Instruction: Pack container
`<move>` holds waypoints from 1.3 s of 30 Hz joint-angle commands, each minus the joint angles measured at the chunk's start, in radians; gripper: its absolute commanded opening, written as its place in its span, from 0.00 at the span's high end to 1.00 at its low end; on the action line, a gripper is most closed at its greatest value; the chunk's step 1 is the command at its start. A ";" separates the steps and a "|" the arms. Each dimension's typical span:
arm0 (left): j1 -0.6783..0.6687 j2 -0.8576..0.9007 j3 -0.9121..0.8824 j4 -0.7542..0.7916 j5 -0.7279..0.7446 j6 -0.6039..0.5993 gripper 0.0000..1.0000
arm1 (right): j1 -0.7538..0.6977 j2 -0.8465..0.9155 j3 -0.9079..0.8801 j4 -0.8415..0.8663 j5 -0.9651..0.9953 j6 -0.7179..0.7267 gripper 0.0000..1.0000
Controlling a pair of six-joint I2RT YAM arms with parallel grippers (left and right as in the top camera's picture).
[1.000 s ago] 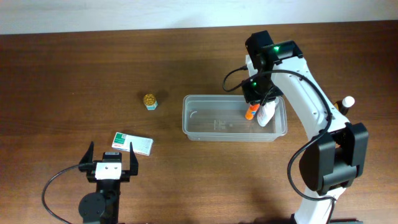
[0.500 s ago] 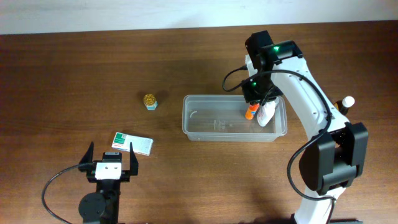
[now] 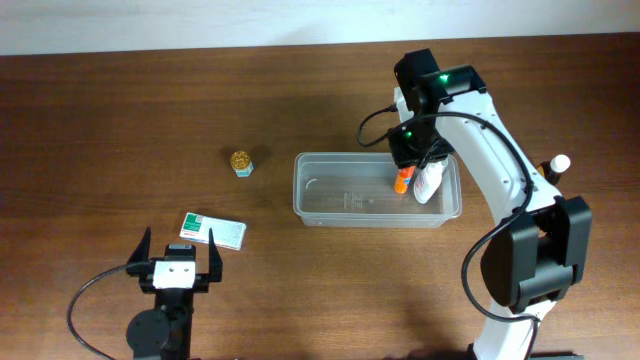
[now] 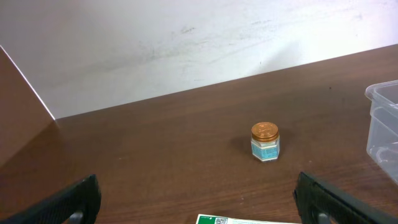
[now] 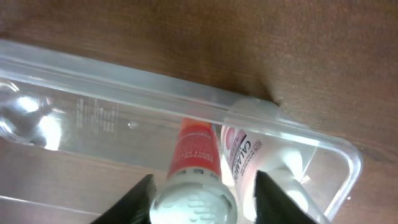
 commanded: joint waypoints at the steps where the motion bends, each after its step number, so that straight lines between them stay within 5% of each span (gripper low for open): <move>1: 0.005 -0.008 -0.002 -0.007 0.008 0.012 0.00 | 0.008 0.008 -0.003 0.020 -0.002 0.008 0.53; 14: 0.005 -0.008 -0.002 -0.007 0.008 0.012 0.00 | -0.022 0.008 0.350 -0.071 0.098 0.006 0.45; 24: 0.005 -0.008 -0.002 -0.007 0.008 0.012 0.00 | -0.298 0.008 0.833 -0.318 0.155 -0.010 0.36; 35: 0.005 -0.008 -0.002 -0.007 0.008 0.012 0.00 | -0.626 0.010 0.624 -0.410 0.030 -0.160 0.34; 39: 0.005 -0.008 -0.002 -0.007 0.008 0.012 0.00 | -0.682 0.010 0.449 -0.346 0.027 -0.225 0.23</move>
